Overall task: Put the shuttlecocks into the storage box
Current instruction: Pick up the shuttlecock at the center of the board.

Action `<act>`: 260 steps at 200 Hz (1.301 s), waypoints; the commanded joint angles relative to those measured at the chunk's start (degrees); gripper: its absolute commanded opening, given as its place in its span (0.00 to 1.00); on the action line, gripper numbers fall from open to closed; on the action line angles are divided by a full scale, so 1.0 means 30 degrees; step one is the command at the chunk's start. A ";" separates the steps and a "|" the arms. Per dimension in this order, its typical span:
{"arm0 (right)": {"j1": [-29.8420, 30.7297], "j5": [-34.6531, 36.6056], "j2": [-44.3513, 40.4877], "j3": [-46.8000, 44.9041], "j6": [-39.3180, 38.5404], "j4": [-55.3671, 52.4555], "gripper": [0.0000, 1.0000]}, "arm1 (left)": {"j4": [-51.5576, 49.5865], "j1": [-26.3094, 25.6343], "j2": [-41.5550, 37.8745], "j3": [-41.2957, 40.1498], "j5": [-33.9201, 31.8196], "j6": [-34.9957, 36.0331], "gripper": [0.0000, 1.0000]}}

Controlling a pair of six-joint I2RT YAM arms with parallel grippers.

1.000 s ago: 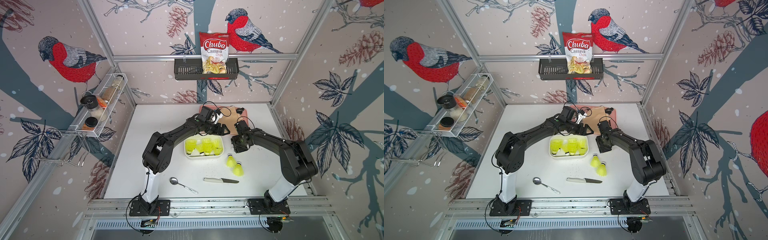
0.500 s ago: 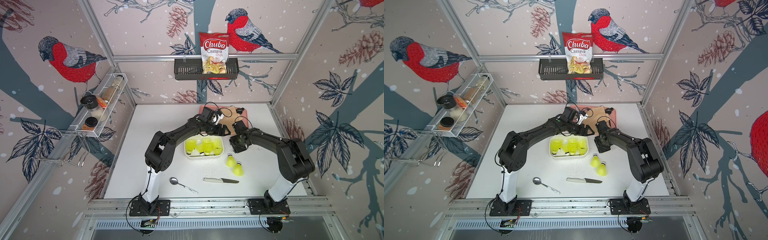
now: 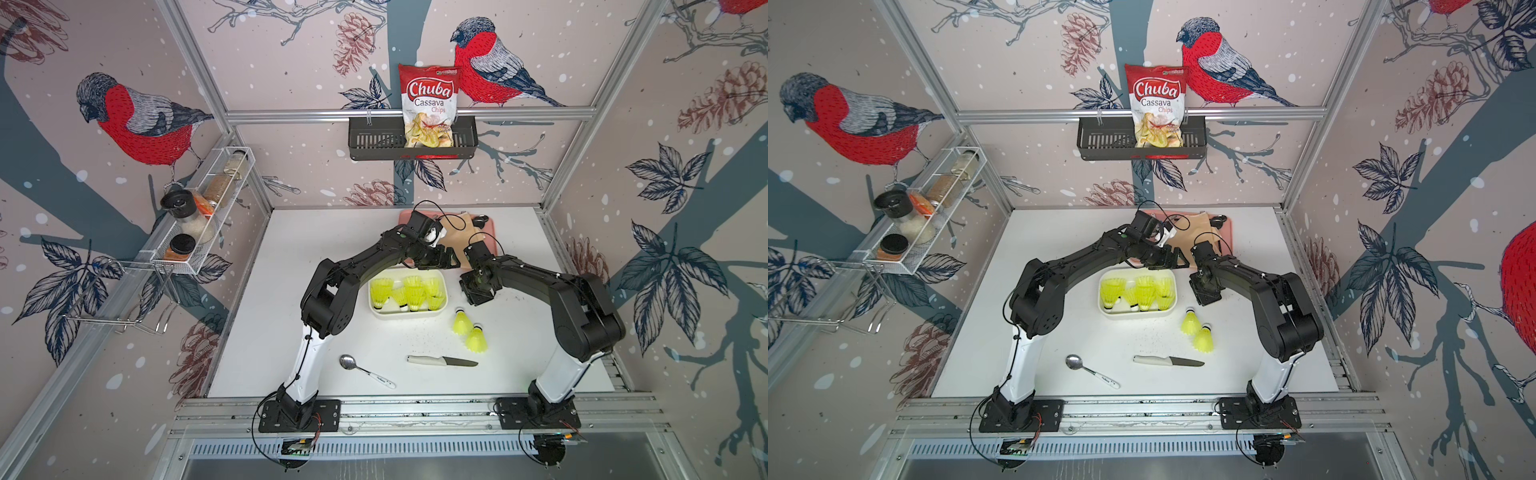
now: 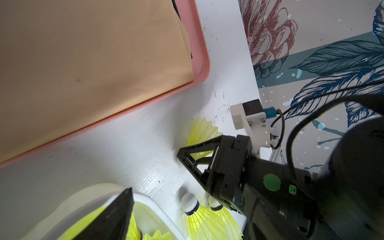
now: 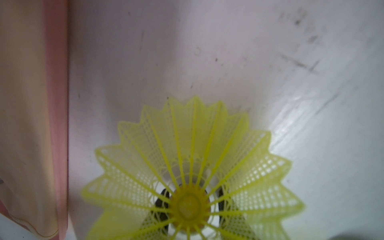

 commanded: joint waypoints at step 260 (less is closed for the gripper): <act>0.5110 0.4505 -0.4881 0.3303 -1.0226 -0.1817 0.22 | 0.2048 0.2384 -0.8915 -0.7826 -0.0735 -0.2003 0.84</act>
